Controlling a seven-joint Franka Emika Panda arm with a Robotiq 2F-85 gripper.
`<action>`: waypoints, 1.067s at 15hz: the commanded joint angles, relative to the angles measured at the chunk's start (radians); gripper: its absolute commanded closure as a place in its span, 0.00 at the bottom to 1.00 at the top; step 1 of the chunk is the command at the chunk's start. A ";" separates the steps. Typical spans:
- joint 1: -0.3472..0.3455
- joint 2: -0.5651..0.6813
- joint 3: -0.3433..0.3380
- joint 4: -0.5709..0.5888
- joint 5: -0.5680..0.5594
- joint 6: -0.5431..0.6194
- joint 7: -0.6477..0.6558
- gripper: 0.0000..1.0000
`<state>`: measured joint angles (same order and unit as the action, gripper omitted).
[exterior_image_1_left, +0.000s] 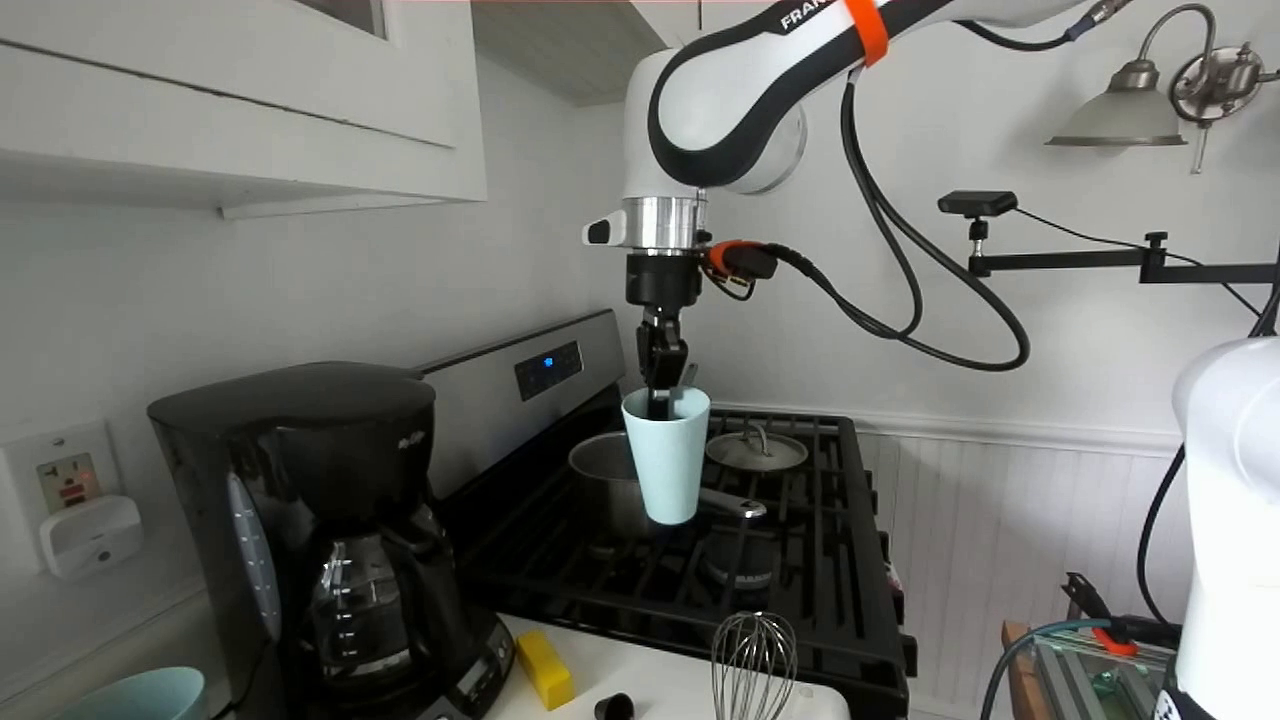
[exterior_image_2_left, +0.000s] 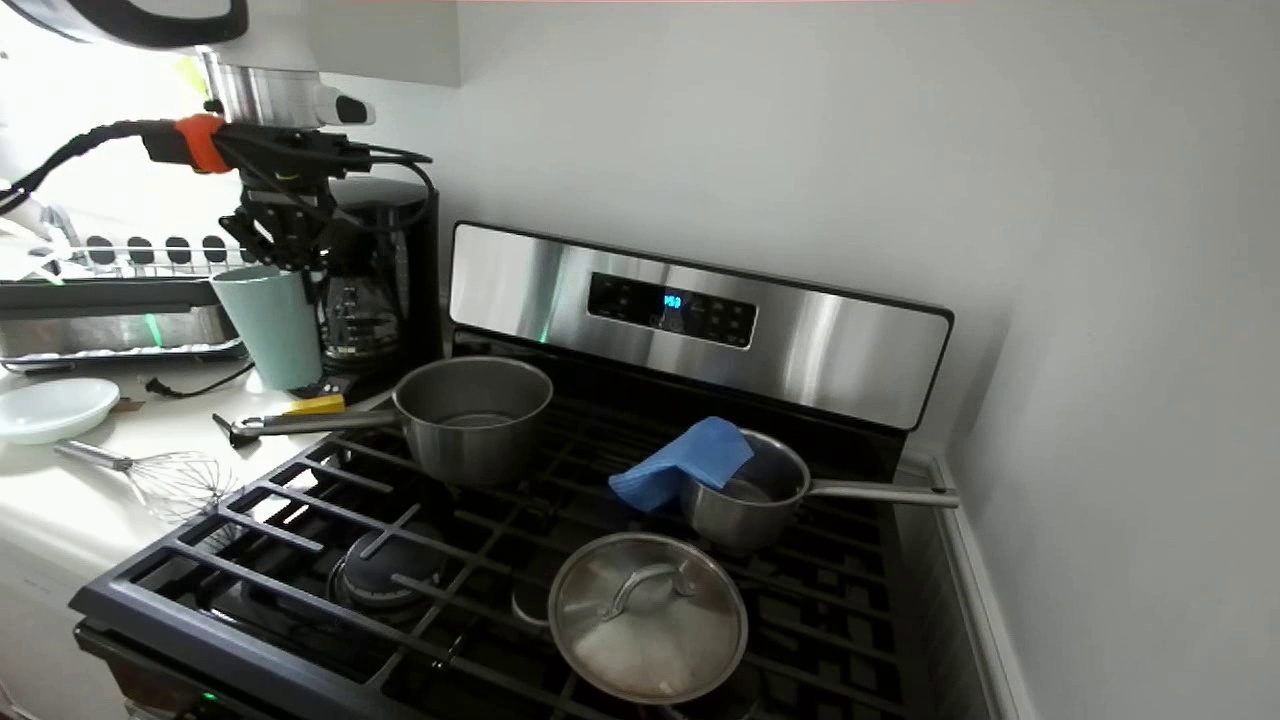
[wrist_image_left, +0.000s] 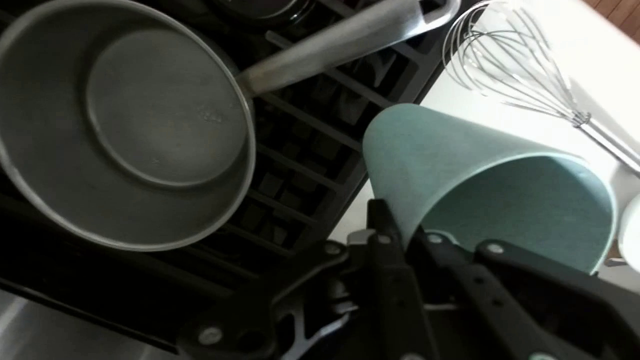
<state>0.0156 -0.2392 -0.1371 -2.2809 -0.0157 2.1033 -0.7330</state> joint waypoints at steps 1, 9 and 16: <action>-0.002 0.001 0.011 -0.008 0.016 -0.002 -0.027 0.99; 0.006 0.018 0.025 -0.026 0.029 0.030 -0.013 0.99; 0.038 0.126 0.075 -0.056 0.081 0.163 -0.030 0.99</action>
<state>0.0474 -0.1559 -0.0781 -2.3268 0.0311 2.1989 -0.7568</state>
